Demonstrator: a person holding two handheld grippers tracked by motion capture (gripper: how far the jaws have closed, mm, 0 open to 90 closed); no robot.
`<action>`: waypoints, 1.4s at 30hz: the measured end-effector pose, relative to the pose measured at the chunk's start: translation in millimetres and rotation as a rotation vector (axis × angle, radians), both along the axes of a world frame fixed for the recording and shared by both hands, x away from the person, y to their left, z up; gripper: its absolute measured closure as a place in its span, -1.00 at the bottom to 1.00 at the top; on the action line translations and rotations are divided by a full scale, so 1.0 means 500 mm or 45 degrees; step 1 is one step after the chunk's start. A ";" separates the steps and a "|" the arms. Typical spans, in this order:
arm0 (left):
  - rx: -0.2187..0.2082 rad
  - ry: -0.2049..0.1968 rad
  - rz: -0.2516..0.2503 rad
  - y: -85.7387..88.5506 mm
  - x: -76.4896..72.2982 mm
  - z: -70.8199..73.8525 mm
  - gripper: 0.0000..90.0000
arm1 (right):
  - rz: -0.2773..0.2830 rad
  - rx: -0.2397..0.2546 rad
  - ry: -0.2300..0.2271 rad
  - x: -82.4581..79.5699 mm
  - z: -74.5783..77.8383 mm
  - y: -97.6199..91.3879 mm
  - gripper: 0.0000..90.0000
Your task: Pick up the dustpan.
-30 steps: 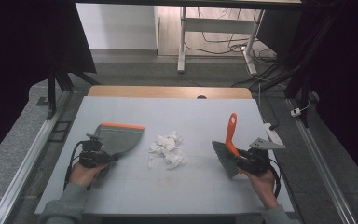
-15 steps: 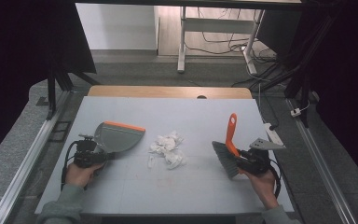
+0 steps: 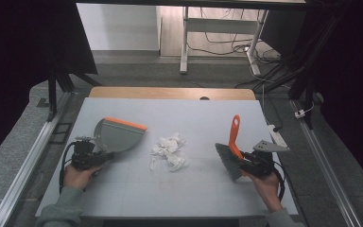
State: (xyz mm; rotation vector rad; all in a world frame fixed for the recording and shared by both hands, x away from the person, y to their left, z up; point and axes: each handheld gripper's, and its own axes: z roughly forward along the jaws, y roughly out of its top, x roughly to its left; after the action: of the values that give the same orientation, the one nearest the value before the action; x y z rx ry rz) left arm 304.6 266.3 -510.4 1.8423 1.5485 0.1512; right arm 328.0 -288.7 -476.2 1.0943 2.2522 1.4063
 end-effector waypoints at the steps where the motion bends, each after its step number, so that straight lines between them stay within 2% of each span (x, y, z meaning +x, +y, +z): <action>1: -0.002 -0.009 -0.001 0.002 -0.001 0.002 0.37 | 0.000 0.000 0.000 0.000 0.000 0.000 0.53; 10: -0.038 -0.082 -0.031 0.019 -0.011 0.023 0.37 | 0.012 0.010 -0.014 -0.001 0.002 0.000 0.54; 12: -0.050 -0.115 -0.055 0.025 -0.017 0.035 0.37 | 0.006 0.011 -0.026 -0.003 0.004 -0.001 0.54; 19: -0.034 -0.177 -0.128 0.027 -0.032 0.057 0.37 | -0.001 0.040 -0.040 -0.005 0.010 -0.003 0.54; 32: -0.028 -0.220 -0.206 0.030 -0.049 0.073 0.37 | -0.001 0.043 -0.046 -0.006 0.012 -0.003 0.54; 39: -0.025 -0.244 -0.289 0.042 -0.067 0.084 0.37 | -0.004 0.040 -0.050 -0.007 0.013 -0.004 0.54; 42: -0.014 -0.242 -0.296 0.040 -0.074 0.087 0.37 | -0.005 0.038 -0.048 -0.007 0.012 -0.004 0.54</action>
State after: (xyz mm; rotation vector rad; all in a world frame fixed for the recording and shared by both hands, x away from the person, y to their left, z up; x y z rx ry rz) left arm 267.7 286.4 -466.7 1.9234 1.1954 0.2022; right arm 324.4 -290.5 -470.2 1.0716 2.2086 1.4516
